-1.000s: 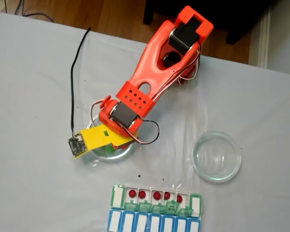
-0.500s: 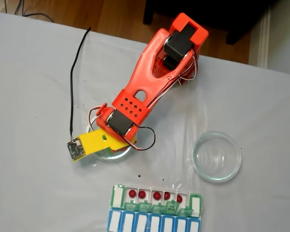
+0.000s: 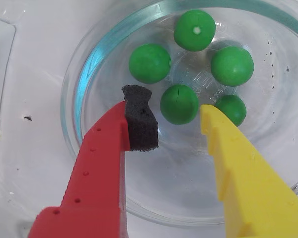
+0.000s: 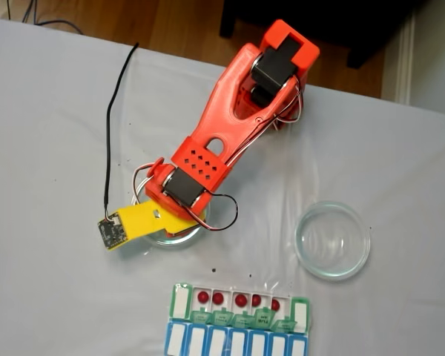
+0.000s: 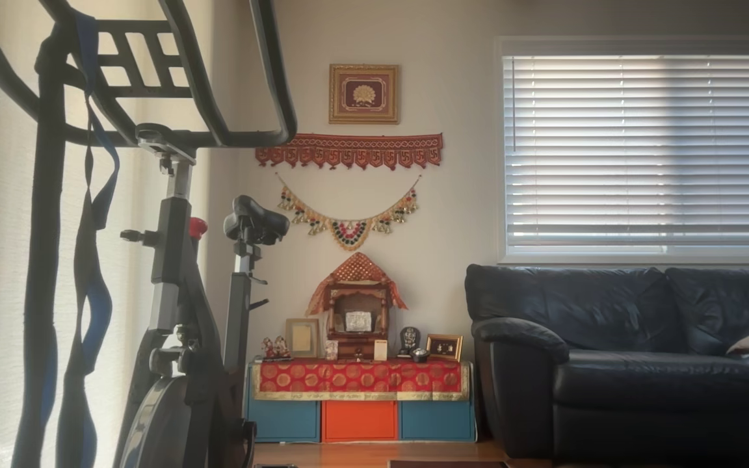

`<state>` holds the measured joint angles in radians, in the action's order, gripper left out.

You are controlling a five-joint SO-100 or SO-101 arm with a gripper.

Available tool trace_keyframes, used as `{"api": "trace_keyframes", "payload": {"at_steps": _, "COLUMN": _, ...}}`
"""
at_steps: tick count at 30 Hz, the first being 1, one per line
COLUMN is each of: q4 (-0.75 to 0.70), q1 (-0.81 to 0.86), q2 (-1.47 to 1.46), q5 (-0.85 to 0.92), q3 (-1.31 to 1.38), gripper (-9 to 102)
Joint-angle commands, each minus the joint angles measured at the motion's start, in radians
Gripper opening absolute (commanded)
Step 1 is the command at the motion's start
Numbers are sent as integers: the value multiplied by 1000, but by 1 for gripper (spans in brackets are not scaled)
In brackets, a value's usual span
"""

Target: Sort medicines into box.

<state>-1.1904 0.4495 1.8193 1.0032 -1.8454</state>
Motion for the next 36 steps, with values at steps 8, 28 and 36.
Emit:
{"api": "trace_keyframes", "payload": {"at_steps": 8, "q4": -6, "q1": -31, "q2": 48, "q5": 9, "q3": -2, "gripper": 16}}
{"api": "trace_keyframes", "payload": {"at_steps": 28, "q4": 28, "q1": -55, "q2": 51, "q5": -11, "q3": -46, "gripper": 13}}
{"api": "trace_keyframes", "payload": {"at_steps": 36, "q4": 51, "q1": -58, "q2": 49, "q5": -14, "q3": -54, "gripper": 13}}
